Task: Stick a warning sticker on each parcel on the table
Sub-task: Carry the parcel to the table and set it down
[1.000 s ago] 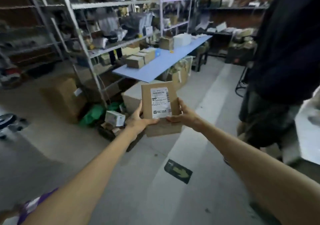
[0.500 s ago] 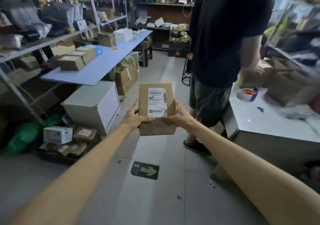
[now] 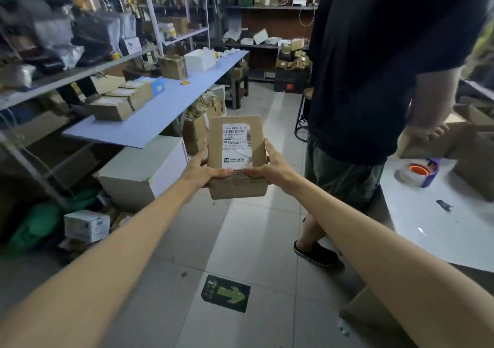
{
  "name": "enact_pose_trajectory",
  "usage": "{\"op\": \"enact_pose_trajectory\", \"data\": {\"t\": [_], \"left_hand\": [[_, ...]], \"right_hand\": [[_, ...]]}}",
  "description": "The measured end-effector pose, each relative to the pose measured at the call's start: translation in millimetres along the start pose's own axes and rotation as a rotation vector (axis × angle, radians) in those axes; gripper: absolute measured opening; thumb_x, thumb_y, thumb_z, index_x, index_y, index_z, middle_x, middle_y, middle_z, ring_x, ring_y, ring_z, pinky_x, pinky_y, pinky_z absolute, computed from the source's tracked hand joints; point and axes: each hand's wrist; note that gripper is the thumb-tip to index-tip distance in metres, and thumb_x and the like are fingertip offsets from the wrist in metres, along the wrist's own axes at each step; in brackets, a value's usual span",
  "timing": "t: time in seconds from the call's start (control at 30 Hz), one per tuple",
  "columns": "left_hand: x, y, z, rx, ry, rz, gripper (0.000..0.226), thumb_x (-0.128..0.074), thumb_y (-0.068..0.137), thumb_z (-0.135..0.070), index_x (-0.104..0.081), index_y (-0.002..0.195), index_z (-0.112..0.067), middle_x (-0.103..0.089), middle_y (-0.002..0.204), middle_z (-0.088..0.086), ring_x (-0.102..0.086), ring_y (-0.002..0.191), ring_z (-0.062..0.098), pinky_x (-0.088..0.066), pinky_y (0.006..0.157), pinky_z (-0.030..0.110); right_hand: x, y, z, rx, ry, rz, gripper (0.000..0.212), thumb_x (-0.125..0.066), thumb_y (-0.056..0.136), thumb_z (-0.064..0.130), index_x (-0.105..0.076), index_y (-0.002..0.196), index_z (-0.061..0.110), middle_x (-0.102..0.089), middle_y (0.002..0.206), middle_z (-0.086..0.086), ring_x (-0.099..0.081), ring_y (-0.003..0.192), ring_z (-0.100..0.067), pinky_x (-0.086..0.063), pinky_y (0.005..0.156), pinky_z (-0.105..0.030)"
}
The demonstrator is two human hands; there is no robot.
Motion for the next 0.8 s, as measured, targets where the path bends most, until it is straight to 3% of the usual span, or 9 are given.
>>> {"op": "enact_pose_trajectory", "data": {"t": [0.1, 0.23, 0.47, 0.8], "left_hand": [[0, 39, -6, 0.017, 0.007, -0.012, 0.11, -0.082, 0.07, -0.01, -0.013, 0.151, -0.038, -0.055, 0.134, 0.005, -0.056, 0.117, 0.024, -0.048, 0.099, 0.048], [6, 96, -9, 0.042, -0.028, -0.017, 0.11, -0.083, 0.069, -0.008, -0.015, 0.15, -0.039, -0.054, 0.134, 0.003, -0.056, 0.116, 0.022, -0.05, 0.096, 0.047], [36, 213, -10, 0.014, -0.032, -0.009, 0.11, -0.085, 0.066, -0.01, -0.019, 0.15, -0.038, -0.056, 0.132, 0.002, -0.056, 0.118, 0.023, -0.051, 0.096, 0.047], [67, 346, -28, 0.024, -0.025, 0.005, 0.101, -0.079, 0.073, -0.005, -0.021, 0.149, -0.034, -0.061, 0.113, -0.003, -0.059, 0.112, 0.023, -0.052, 0.093, 0.044]], "right_hand": [[10, 35, -3, 0.006, 0.028, -0.009, 0.078, -0.078, 0.075, 0.011, -0.032, 0.137, 0.022, -0.061, 0.117, 0.0, -0.06, 0.106, -0.02, -0.051, 0.072, -0.028], [20, 92, -8, 0.006, 0.039, -0.012, 0.085, -0.079, 0.074, 0.012, -0.029, 0.141, 0.024, -0.06, 0.12, -0.001, -0.059, 0.108, -0.02, -0.052, 0.08, -0.032], [23, 205, 1, 0.027, 0.021, 0.021, 0.067, -0.074, 0.078, 0.002, -0.037, 0.127, 0.027, -0.062, 0.112, 0.003, -0.062, 0.095, -0.008, -0.05, 0.066, -0.019], [32, 351, 8, -0.022, 0.034, 0.023, 0.07, -0.076, 0.078, 0.004, -0.037, 0.133, 0.023, -0.062, 0.119, -0.004, -0.062, 0.102, -0.016, -0.049, 0.067, -0.022]]}}
Point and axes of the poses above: each hand's wrist, its own y-axis towards the middle knuckle, its own x-axis out of the back of the hand, z = x × y
